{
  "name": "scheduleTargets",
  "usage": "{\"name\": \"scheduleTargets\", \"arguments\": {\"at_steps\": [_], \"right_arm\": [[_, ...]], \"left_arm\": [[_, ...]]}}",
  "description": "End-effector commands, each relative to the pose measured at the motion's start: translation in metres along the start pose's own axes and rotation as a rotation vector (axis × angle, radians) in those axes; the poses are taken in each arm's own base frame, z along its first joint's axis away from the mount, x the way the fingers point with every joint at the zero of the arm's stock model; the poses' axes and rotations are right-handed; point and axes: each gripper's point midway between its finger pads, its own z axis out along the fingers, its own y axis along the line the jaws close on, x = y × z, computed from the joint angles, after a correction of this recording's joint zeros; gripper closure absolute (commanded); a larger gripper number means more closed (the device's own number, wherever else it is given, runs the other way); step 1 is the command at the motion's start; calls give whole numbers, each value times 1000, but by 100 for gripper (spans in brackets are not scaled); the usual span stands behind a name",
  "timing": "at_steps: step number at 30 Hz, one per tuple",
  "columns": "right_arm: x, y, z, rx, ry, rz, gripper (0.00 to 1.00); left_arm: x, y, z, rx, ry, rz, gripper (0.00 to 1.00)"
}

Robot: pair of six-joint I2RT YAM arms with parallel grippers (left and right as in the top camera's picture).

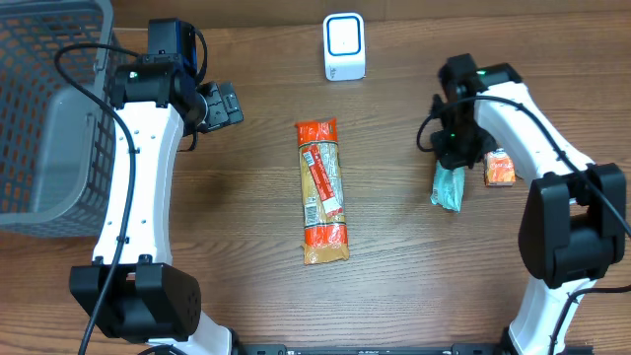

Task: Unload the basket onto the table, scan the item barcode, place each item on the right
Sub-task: 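Carry the wipes pack back down and release it at right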

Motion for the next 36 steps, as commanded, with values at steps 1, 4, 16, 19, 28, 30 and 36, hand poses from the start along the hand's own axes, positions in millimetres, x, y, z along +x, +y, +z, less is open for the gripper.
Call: {"name": "scheduleTargets", "arguments": {"at_steps": [1, 4, 16, 19, 28, 30, 36], "right_arm": [[-1, -7, 0, -8, -12, 15, 62], [-9, -9, -1, 1, -44, 19, 39], [-18, 33, -24, -120, -119, 216, 28], [-14, 61, -24, -244, -90, 195, 0], [2, 87, -1, -300, -20, 242, 84], [2, 81, 11, -252, -31, 276, 85], [10, 54, 37, -94, -44, 313, 94]], "left_arm": [[-2, -2, -4, 4, -12, 18, 0], [-2, -2, -4, 4, -12, 18, 0], [-2, -2, -4, 3, -13, 18, 0], [-2, -2, -4, 4, -12, 18, 0], [-2, -2, -4, 4, -12, 18, 0], [-2, -2, -4, 3, -13, 18, 0], [-2, -2, -4, 4, -12, 18, 0]]}}
